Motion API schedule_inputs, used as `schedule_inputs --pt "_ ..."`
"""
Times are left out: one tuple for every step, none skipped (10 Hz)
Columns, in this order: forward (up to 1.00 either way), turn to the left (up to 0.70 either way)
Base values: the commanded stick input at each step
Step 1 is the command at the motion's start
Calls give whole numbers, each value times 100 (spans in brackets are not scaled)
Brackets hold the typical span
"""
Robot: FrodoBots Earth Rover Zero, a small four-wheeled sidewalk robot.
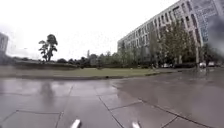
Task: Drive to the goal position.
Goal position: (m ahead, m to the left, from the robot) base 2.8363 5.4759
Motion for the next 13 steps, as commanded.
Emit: schedule_inputs --pt "70 35" --pt "70 35" --pt "70 35" --pt "70 35" --pt "70 35" --pt "70 35" --pt "70 35" --pt "70 35" --pt "70 35" --pt "70 30" --pt "70 8" --pt "70 6" --pt "70 5"
